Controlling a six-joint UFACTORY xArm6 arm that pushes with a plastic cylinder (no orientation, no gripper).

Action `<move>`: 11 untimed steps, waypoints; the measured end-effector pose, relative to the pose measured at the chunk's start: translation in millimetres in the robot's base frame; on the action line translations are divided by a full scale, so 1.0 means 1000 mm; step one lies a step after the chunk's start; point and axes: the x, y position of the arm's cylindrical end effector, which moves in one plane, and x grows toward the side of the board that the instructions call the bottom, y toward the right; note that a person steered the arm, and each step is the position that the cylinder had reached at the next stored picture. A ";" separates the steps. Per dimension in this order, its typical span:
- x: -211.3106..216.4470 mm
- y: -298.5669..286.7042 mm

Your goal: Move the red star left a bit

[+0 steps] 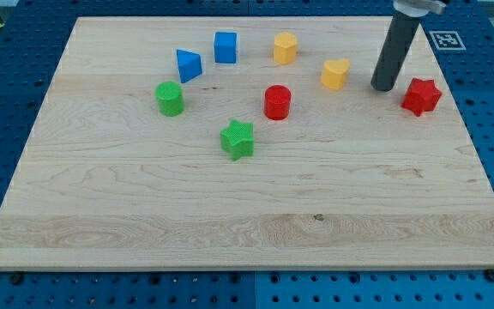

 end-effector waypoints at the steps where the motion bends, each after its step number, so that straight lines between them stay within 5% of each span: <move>1: -0.013 0.048; 6: 0.059 0.056; 11: 0.075 0.009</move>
